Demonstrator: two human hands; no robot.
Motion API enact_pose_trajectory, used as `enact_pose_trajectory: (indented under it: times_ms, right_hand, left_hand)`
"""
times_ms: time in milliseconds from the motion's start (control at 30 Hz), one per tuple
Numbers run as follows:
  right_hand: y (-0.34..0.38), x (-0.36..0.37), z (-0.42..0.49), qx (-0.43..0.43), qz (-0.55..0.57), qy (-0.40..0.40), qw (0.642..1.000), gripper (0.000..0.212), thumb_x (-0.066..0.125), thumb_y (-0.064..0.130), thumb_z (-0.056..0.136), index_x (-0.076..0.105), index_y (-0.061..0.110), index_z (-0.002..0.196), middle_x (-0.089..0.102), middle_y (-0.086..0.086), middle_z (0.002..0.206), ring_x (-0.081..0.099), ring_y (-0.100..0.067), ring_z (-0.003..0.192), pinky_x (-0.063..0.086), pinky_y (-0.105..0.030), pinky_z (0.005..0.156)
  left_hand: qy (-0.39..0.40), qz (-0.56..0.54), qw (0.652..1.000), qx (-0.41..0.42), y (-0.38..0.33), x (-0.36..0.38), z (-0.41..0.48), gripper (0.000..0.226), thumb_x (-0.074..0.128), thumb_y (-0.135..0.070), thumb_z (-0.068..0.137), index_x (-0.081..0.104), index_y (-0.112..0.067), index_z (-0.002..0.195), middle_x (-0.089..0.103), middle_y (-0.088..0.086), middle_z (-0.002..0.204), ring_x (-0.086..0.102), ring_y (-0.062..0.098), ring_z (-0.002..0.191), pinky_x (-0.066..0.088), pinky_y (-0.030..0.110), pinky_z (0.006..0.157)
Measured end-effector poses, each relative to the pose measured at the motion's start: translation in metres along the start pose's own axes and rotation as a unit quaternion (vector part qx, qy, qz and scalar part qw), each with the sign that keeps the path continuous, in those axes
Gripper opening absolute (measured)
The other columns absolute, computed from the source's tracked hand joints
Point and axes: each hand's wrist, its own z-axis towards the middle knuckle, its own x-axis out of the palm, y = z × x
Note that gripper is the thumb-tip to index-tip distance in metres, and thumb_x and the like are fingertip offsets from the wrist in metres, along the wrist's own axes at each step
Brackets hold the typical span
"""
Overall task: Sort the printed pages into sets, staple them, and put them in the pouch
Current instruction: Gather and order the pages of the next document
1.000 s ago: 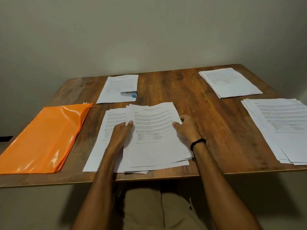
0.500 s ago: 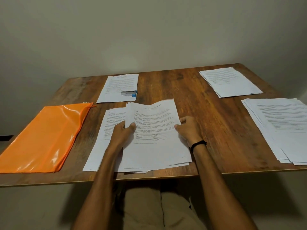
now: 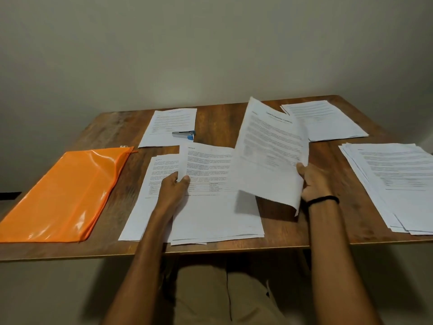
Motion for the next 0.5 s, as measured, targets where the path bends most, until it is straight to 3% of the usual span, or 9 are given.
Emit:
enact_pose_trajectory:
  times_ms: [133, 300, 400, 500]
  right_hand:
    - [-0.004, 0.002, -0.004, -0.026, -0.046, 0.017, 0.998, 0.018, 0.066, 0.011, 0.095, 0.064, 0.001, 0.109, 0.069, -0.011, 0.108, 0.063, -0.018, 0.078, 0.051, -0.02, 0.055]
    - [-0.012, 0.031, -0.034, -0.047, -0.07, 0.054, 0.995, 0.009, 0.068, 0.003, 0.092, 0.066, 0.011, 0.094, 0.073, -0.006, 0.094, 0.071, -0.02, 0.08, 0.058, -0.031, 0.068]
    - [-0.019, 0.047, -0.046, -0.074, -0.103, 0.073, 0.989, 0.016, 0.068, 0.006, 0.093, 0.062, 0.018, 0.083, 0.073, -0.003, 0.09, 0.072, -0.018, 0.078, 0.059, -0.033, 0.071]
    - [-0.024, 0.06, -0.054, -0.096, -0.138, 0.094, 0.981, 0.017, 0.069, 0.006, 0.092, 0.061, 0.017, 0.081, 0.071, 0.001, 0.087, 0.068, -0.011, 0.074, 0.055, -0.023, 0.061]
  left_hand:
    - [0.012, -0.034, 0.999, 0.002, -0.001, 0.0, -0.001, 0.017, 0.06, -0.018, 0.1, 0.068, -0.024, 0.114, 0.074, -0.006, 0.112, 0.072, 0.021, 0.102, 0.059, 0.041, 0.09]
    - [0.011, -0.093, 0.995, -0.019, -0.004, 0.002, -0.003, 0.023, 0.065, -0.005, 0.095, 0.068, -0.02, 0.112, 0.076, -0.005, 0.107, 0.074, 0.023, 0.098, 0.061, 0.04, 0.084]
    - [0.014, -0.092, 0.995, -0.031, -0.002, -0.001, -0.002, 0.033, 0.076, -0.012, 0.086, 0.067, -0.02, 0.117, 0.074, 0.001, 0.114, 0.073, 0.029, 0.1, 0.059, 0.052, 0.087]
    - [0.018, -0.103, 0.994, -0.032, 0.0, -0.002, -0.001, 0.048, 0.088, -0.023, 0.075, 0.066, -0.024, 0.118, 0.072, 0.005, 0.116, 0.071, 0.036, 0.102, 0.057, 0.058, 0.086]
